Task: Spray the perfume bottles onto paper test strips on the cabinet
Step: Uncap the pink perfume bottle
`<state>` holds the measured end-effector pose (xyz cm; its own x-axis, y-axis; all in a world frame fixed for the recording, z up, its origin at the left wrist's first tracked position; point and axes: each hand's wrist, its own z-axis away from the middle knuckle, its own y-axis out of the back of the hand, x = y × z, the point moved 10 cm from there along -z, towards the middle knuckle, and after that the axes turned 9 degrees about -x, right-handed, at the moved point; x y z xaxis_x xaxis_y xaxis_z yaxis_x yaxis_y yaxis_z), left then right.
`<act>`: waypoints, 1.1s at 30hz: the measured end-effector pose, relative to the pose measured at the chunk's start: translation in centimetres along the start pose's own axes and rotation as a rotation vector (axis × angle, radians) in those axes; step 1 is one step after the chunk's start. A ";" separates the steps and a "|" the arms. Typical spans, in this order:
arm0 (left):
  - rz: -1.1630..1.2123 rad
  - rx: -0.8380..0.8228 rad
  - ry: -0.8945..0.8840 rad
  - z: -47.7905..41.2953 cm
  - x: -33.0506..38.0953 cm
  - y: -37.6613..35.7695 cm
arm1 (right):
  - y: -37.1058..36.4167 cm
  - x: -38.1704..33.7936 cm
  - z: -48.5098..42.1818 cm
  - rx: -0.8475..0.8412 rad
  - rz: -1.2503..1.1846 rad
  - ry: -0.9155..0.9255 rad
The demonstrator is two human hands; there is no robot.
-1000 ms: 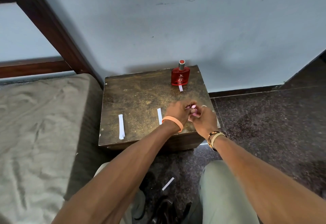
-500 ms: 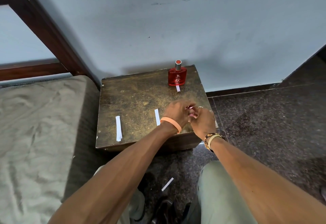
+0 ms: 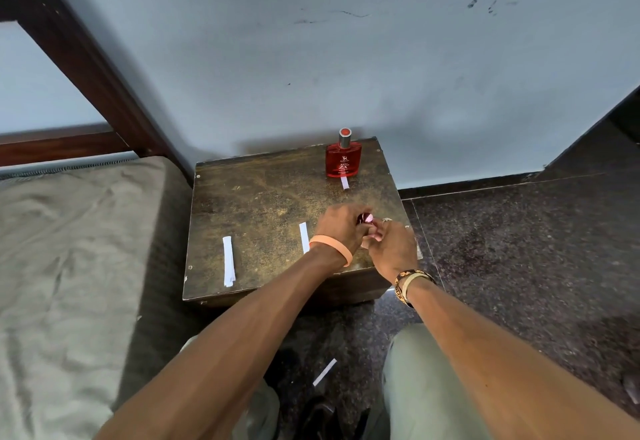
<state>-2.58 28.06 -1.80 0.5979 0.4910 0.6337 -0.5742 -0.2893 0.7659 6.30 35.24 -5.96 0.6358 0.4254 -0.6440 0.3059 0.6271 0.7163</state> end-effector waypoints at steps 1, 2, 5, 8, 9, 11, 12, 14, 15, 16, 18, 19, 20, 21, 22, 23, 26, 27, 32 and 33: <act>-0.009 -0.019 -0.002 0.0 0.1 -0.2 | 0.0 0.0 0.0 0.003 0.012 0.001; -0.022 -0.041 -0.010 0.0 0.2 -0.5 | -0.1 0.0 -0.1 0.003 0.019 0.002; -0.020 -0.045 -0.013 0.1 0.0 -0.6 | 0.0 0.1 0.0 0.001 -0.002 -0.001; 0.012 0.000 0.010 0.2 -0.1 0.1 | 0.0 0.0 -0.1 -0.003 -0.001 0.004; 0.006 0.005 0.003 0.2 0.0 0.1 | 0.0 0.1 -0.2 -0.003 0.009 0.000; 0.004 0.001 -0.023 0.4 0.3 -0.1 | -0.1 0.2 -0.2 0.003 0.013 -0.004; 0.015 -0.006 -0.031 0.5 0.4 -0.2 | -0.1 0.3 -0.2 0.003 0.009 -0.005; 0.034 -0.010 -0.028 0.5 0.2 -0.2 | -0.1 0.3 -0.1 0.004 0.009 -0.004; 0.037 -0.002 -0.022 0.5 0.1 0.0 | -0.1 0.2 -0.1 0.004 0.013 -0.001; 0.036 0.008 -0.013 0.4 0.1 0.2 | -0.1 0.2 -0.1 0.005 0.018 0.004; 0.038 0.020 -0.001 0.3 0.1 0.5 | 0.0 0.2 -0.2 0.008 0.027 0.005; 0.037 0.016 -0.003 0.3 0.1 0.4 | -0.1 0.2 -0.2 0.009 0.028 0.004; 0.030 0.003 -0.008 0.3 0.2 0.2 | -0.1 0.3 -0.3 0.012 0.032 0.004; 0.017 -0.010 -0.018 0.5 0.3 0.0 | -0.2 0.4 -0.4 0.015 0.036 0.000; 0.003 -0.016 -0.027 0.6 0.3 -0.2 | -0.2 0.4 -0.4 0.020 0.035 -0.001; 0.002 -0.014 -0.032 0.6 0.2 -0.3 | -0.1 0.4 -0.4 0.023 0.034 -0.001; 0.038 -0.023 -0.008 0.5 -0.1 -0.3 | -0.3 0.6 -0.4 0.007 -0.001 -0.003; 0.036 -0.026 -0.009 0.4 -0.1 -0.3 | -0.4 0.6 -0.4 0.001 -0.007 -0.008; 0.082 -0.031 -0.016 0.4 -0.1 -0.1 | -0.3 0.7 -0.3 0.004 -0.022 -0.014; 0.087 -0.031 -0.011 0.4 -0.2 0.0 | -0.2 0.5 -0.3 0.006 -0.022 -0.006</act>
<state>-2.48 27.66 -1.88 0.5513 0.4561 0.6986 -0.6410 -0.3045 0.7046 6.38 35.49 -6.56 0.6330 0.4079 -0.6580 0.3237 0.6326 0.7036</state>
